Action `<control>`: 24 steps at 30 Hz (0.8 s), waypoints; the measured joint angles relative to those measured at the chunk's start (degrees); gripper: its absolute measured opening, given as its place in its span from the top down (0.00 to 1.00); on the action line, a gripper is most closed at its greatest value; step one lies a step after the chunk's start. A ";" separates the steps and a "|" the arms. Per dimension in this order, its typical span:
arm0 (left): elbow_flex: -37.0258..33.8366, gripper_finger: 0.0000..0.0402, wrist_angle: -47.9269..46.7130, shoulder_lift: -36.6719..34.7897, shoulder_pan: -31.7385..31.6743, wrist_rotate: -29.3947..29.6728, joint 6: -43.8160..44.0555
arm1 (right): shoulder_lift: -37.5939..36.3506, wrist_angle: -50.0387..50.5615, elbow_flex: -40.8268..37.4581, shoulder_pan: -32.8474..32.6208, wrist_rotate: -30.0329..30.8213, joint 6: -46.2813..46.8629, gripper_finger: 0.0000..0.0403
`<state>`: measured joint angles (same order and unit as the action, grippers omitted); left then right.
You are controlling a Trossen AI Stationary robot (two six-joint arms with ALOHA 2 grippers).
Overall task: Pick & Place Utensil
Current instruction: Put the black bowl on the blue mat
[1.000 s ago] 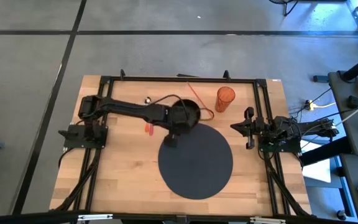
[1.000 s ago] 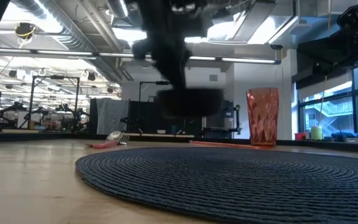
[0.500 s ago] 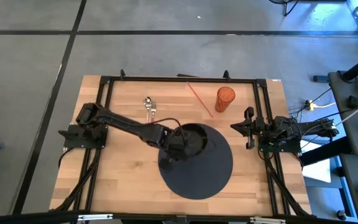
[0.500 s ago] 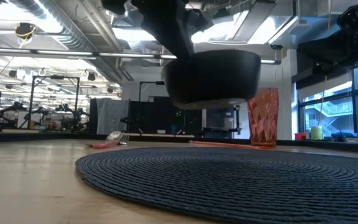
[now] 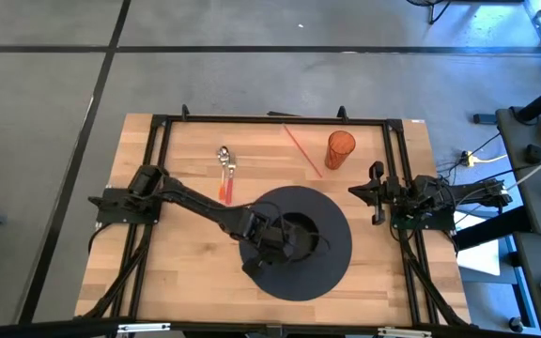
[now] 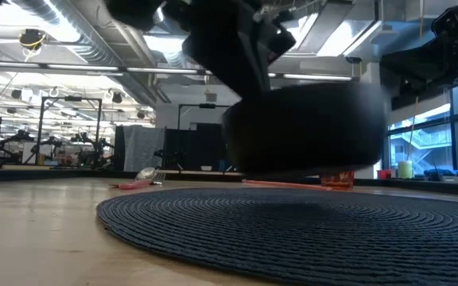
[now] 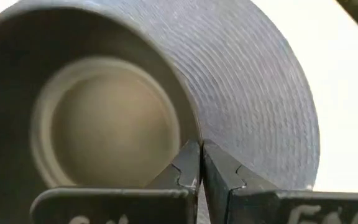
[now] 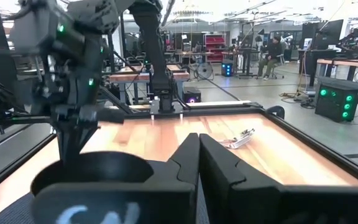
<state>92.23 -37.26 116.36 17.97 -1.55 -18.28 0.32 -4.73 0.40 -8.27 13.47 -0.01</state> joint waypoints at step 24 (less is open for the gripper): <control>9.60 0.99 -7.28 9.07 0.88 1.28 0.46 | 0.00 -0.11 0.00 0.00 -0.11 0.00 0.97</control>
<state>101.83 -44.54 125.43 18.86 -0.27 -17.82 0.32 -4.84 0.40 -8.27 13.36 -0.01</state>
